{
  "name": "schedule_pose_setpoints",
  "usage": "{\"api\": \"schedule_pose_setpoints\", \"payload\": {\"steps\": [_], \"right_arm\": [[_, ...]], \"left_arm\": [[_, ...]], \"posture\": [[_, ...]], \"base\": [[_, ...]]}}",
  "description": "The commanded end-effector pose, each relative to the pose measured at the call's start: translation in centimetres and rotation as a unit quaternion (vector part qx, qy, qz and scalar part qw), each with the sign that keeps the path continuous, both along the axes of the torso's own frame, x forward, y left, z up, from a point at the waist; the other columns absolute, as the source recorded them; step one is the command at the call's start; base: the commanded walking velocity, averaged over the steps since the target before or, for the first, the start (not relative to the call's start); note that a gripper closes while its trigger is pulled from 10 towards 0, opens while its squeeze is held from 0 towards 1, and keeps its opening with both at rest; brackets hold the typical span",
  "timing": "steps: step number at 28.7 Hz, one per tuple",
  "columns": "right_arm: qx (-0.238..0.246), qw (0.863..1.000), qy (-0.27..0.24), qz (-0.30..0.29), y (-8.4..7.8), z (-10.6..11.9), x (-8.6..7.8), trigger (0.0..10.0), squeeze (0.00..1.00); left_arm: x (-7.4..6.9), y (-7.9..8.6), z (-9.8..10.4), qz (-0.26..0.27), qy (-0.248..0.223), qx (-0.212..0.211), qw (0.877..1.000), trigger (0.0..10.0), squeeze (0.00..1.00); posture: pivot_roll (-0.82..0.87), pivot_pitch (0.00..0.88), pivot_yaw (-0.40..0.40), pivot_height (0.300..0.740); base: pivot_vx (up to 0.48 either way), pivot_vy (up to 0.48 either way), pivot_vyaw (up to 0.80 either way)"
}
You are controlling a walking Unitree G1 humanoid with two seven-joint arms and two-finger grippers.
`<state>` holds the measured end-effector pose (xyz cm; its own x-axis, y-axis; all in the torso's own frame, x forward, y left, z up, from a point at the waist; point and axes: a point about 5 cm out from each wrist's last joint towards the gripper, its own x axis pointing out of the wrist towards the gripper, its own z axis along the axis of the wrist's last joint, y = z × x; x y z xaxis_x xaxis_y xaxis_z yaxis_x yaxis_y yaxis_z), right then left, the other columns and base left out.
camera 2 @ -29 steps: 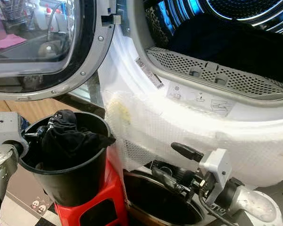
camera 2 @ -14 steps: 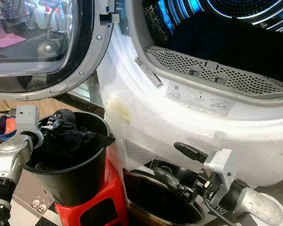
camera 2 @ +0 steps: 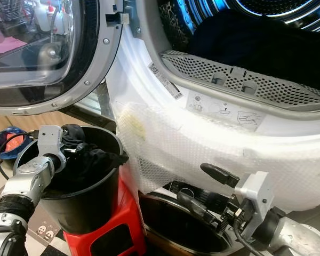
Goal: Clothes washing
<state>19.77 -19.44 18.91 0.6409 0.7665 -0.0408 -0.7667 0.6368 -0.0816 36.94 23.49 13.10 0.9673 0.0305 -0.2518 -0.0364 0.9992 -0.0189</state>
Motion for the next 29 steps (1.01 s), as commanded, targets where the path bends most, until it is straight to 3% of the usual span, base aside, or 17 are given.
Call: {"api": "schedule_pose_setpoints", "payload": {"steps": [1, 6, 10, 19, 20, 21, 29], "right_arm": [[-0.007, 1.000, -0.007, -0.006, -0.3, 0.6, -0.4, 10.0, 0.00], [-0.010, 1.000, -0.005, -0.012, -0.4, 0.6, -0.5, 10.0, 0.00], [-0.013, 1.000, -0.005, -0.017, -0.5, 0.6, -0.4, 10.0, 0.00], [-0.016, 1.000, -0.008, -0.017, -0.4, 0.8, -0.1, 10.0, 0.00], [-0.016, 1.000, -0.009, -0.019, -0.4, 0.9, 0.0, 10.0, 0.00], [-0.017, 1.000, -0.010, -0.020, -0.4, 0.9, 0.0, 10.0, 0.00], [-0.020, 0.999, -0.013, -0.024, -0.4, 1.1, 0.2, 10.0, 0.00]], "left_arm": [[0.1, 0.0, -0.2, 0.014, 0.007, -0.017, 1.000, 10.0, 0.00], [0.2, 0.3, -0.4, 0.044, 0.019, -0.039, 0.998, 10.0, 0.00], [0.1, 0.8, -1.0, 0.091, 0.048, -0.091, 0.991, 10.0, 0.00], [0.1, 0.8, -1.6, 0.135, 0.090, -0.193, 0.968, 10.0, 0.00], [0.1, 0.8, -1.5, 0.137, 0.093, -0.206, 0.964, 4.2, 0.00], [0.2, 0.8, -1.5, 0.138, 0.093, -0.213, 0.963, 0.0, 0.00], [0.3, 0.9, -1.1, 0.140, 0.094, -0.224, 0.960, 0.0, 0.00]], "posture": [[-0.09, 0.215, -0.027, 0.740], [-0.09, 0.222, -0.026, 0.740], [-0.08, 0.221, -0.029, 0.740], [-0.07, 0.221, -0.032, 0.740], [-0.07, 0.224, -0.034, 0.740], [-0.07, 0.224, -0.034, 0.740], [-0.07, 0.223, -0.038, 0.740]], "base": [[0.000, 0.000, 0.00], [0.000, 0.000, 0.00], [0.000, 0.000, 0.00], [0.000, 0.000, 0.00], [0.000, 0.000, 0.00], [0.000, 0.000, 0.00], [0.000, 0.000, 0.00]]}}
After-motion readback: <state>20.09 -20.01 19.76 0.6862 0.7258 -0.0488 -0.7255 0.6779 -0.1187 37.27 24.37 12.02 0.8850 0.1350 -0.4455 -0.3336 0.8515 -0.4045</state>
